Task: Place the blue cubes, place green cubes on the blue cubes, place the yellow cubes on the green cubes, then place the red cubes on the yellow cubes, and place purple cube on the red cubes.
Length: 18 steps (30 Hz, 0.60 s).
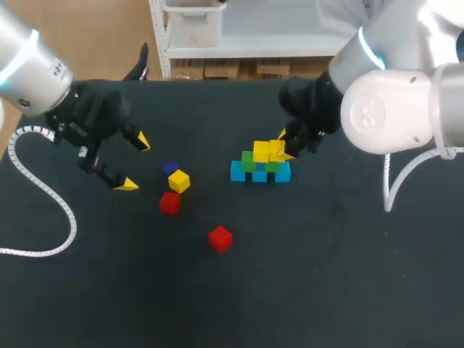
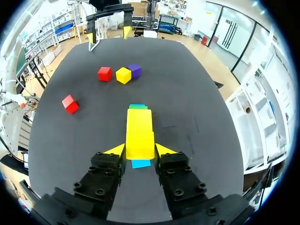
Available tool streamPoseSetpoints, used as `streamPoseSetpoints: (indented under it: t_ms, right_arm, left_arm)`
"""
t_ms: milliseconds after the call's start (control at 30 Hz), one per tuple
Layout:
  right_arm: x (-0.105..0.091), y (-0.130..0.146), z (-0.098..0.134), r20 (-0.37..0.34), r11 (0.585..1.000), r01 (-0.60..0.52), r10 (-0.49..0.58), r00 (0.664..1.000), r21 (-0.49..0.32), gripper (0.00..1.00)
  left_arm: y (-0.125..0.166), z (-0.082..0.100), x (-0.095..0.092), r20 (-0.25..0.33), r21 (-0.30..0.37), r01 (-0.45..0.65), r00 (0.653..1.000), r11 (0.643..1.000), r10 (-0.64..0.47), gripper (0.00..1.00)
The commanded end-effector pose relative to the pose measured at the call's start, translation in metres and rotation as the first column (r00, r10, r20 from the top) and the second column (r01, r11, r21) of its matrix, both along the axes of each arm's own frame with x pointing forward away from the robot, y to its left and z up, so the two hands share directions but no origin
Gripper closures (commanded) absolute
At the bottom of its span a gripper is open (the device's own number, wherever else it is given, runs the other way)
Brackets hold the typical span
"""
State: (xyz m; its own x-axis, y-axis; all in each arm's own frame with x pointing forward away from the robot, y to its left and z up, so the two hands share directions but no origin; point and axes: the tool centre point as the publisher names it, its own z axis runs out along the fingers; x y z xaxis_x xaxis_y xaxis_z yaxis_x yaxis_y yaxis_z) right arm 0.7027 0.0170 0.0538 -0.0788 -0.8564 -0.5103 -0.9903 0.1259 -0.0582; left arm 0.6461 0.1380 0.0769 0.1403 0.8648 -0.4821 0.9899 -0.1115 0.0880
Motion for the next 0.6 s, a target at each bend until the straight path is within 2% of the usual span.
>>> streamPoseSetpoints:
  t_ms: [33,600]
  right_arm:
    - [0.0028,0.0008,-0.0009,-0.005,1.0,-0.004,0.004,1.0,0.003,1.0]
    - [0.0037,0.001,-0.0021,-0.01,1.0,-0.008,0.008,1.0,0.002,0.99]
  left_arm:
    - [0.0015,-0.0008,-0.0003,0.003,-0.005,0.004,1.0,1.0,-0.003,0.0]
    - [0.0015,-0.0008,-0.0003,0.003,-0.005,0.004,1.0,1.0,-0.003,0.0]
